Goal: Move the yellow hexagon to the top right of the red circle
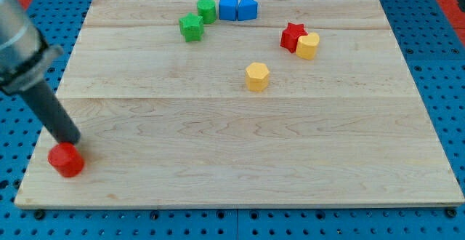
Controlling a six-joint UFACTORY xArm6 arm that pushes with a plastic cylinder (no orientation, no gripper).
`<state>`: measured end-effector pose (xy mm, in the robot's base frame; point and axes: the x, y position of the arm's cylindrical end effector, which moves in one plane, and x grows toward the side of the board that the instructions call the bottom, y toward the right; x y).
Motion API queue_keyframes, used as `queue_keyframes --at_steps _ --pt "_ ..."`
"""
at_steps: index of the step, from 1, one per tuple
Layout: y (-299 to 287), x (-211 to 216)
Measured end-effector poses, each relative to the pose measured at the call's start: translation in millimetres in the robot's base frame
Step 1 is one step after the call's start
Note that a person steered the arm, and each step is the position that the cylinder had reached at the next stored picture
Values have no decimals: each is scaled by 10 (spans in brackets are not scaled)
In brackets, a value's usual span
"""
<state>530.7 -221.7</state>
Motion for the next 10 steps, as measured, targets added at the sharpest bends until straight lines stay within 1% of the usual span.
queue_keyframes --at_steps 1,3,4,5,6,7,8,9,10 --pt "445 -371" --pt "3137 -847" --pt "3352 -1296" --pt "2217 -1213" --pt "1232 -925" --pt "825 -1170" --pt "475 -1226" --pt "102 -901" --pt "99 -473"
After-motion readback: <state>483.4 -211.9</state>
